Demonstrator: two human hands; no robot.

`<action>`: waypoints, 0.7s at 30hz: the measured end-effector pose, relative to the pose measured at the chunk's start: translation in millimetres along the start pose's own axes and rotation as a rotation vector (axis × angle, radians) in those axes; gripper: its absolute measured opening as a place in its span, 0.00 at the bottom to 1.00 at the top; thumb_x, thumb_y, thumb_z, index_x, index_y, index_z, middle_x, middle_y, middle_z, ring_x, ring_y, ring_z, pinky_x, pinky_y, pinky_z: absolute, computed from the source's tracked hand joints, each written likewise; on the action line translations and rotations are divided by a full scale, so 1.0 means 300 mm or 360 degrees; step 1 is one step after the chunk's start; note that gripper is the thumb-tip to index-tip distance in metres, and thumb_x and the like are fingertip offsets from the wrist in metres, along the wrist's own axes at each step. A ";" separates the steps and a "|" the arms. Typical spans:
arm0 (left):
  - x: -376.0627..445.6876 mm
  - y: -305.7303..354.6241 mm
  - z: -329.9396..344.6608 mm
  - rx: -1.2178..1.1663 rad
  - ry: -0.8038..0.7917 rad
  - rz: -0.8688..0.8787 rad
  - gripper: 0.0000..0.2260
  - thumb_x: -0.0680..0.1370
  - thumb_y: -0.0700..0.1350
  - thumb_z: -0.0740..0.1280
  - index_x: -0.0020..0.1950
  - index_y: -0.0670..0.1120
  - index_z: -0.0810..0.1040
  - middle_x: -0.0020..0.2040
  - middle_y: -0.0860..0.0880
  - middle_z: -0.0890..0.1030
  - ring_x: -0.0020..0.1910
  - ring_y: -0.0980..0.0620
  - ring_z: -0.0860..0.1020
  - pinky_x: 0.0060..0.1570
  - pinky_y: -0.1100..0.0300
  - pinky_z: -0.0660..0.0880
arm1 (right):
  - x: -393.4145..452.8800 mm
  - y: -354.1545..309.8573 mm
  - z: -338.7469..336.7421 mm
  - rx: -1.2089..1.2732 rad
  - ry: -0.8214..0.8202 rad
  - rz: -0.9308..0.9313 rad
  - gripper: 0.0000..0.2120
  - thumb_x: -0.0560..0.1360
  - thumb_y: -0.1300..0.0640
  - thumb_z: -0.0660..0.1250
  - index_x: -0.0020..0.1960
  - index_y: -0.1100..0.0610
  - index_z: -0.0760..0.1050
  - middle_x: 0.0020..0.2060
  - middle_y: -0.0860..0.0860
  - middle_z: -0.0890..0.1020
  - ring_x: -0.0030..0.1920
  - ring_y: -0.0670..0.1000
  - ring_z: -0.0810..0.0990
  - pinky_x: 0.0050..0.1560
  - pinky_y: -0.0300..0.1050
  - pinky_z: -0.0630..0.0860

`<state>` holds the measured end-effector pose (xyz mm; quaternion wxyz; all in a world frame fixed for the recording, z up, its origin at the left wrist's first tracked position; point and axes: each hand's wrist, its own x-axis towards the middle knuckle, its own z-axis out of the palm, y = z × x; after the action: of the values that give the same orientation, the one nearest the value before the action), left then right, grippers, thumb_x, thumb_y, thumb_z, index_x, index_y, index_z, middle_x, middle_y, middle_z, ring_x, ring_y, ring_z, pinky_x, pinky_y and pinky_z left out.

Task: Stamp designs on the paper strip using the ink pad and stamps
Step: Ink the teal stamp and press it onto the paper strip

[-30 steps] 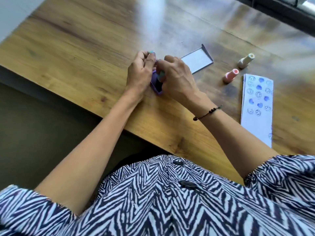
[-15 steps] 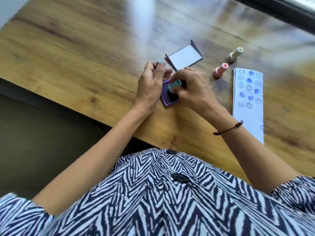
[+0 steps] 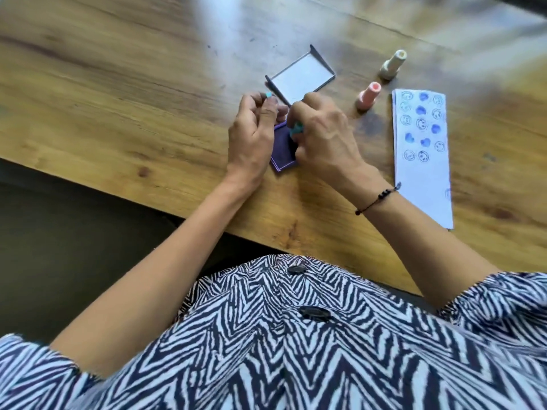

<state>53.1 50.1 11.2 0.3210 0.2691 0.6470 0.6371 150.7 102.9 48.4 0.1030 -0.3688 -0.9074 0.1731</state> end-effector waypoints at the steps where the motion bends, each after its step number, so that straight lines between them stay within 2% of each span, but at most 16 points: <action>1: -0.001 -0.001 0.001 0.0002 0.0007 0.0004 0.04 0.75 0.50 0.59 0.45 0.52 0.71 0.42 0.48 0.82 0.43 0.48 0.81 0.53 0.43 0.78 | -0.003 0.002 0.001 0.0000 0.0005 -0.0006 0.10 0.67 0.68 0.62 0.48 0.63 0.74 0.47 0.61 0.75 0.48 0.60 0.73 0.40 0.53 0.73; 6: -0.004 0.007 -0.002 0.0046 -0.0018 0.0030 0.04 0.76 0.49 0.59 0.44 0.51 0.71 0.43 0.46 0.82 0.44 0.47 0.81 0.54 0.44 0.77 | 0.000 0.017 -0.008 0.0029 -0.0029 -0.0037 0.09 0.68 0.67 0.63 0.48 0.62 0.75 0.47 0.60 0.76 0.47 0.60 0.74 0.42 0.54 0.74; 8: -0.007 0.013 -0.009 0.0038 -0.0010 0.0045 0.05 0.77 0.48 0.58 0.45 0.49 0.71 0.43 0.46 0.82 0.44 0.48 0.81 0.54 0.46 0.78 | 0.005 0.043 -0.023 0.0281 -0.0029 0.0051 0.08 0.68 0.66 0.65 0.46 0.60 0.77 0.45 0.58 0.78 0.44 0.55 0.76 0.44 0.47 0.73; 10: -0.017 0.022 -0.010 0.0031 0.0052 0.0111 0.07 0.77 0.48 0.58 0.48 0.46 0.71 0.43 0.46 0.81 0.43 0.51 0.80 0.51 0.51 0.78 | -0.032 0.091 -0.046 0.0692 0.0206 0.0318 0.07 0.67 0.65 0.67 0.45 0.58 0.79 0.40 0.51 0.79 0.39 0.46 0.75 0.42 0.36 0.71; 11: -0.024 0.031 -0.007 0.0050 0.0086 0.0176 0.08 0.77 0.48 0.57 0.49 0.45 0.71 0.43 0.48 0.81 0.43 0.53 0.80 0.50 0.54 0.78 | -0.067 0.123 -0.062 0.0925 0.0372 0.0479 0.07 0.68 0.64 0.68 0.44 0.56 0.79 0.38 0.49 0.78 0.37 0.44 0.74 0.42 0.36 0.71; 13: -0.050 0.049 0.014 0.0101 0.0056 0.0326 0.09 0.78 0.48 0.57 0.51 0.44 0.71 0.43 0.51 0.81 0.44 0.57 0.80 0.48 0.59 0.77 | -0.160 0.193 -0.095 0.1292 0.0693 0.0764 0.08 0.68 0.65 0.67 0.41 0.52 0.78 0.35 0.49 0.78 0.34 0.46 0.73 0.38 0.40 0.73; 16: -0.119 0.072 0.118 0.0161 -0.0316 0.0467 0.10 0.77 0.50 0.57 0.52 0.46 0.71 0.46 0.47 0.82 0.46 0.53 0.81 0.48 0.59 0.77 | -0.296 0.318 -0.152 0.1542 0.1049 0.1060 0.11 0.71 0.68 0.65 0.40 0.53 0.77 0.31 0.49 0.80 0.30 0.46 0.74 0.31 0.37 0.73; 18: -0.180 0.070 0.211 0.0383 -0.0701 0.0614 0.12 0.77 0.50 0.58 0.54 0.44 0.72 0.49 0.42 0.83 0.47 0.49 0.81 0.48 0.59 0.75 | -0.353 0.385 -0.180 0.1608 0.1153 0.1208 0.11 0.72 0.69 0.65 0.39 0.53 0.76 0.28 0.45 0.81 0.28 0.45 0.74 0.29 0.37 0.73; 21: -0.255 0.055 0.342 0.0676 -0.1221 0.0817 0.14 0.77 0.47 0.59 0.57 0.40 0.72 0.52 0.42 0.82 0.51 0.46 0.79 0.50 0.58 0.71 | -0.399 0.441 -0.200 0.1453 0.1206 0.1257 0.08 0.71 0.68 0.66 0.40 0.55 0.76 0.30 0.49 0.79 0.26 0.44 0.74 0.32 0.44 0.76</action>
<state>179.5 59.7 35.1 0.3068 0.6934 0.5109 0.4051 338.0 121.2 44.8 0.4852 -0.6249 -0.4446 0.4200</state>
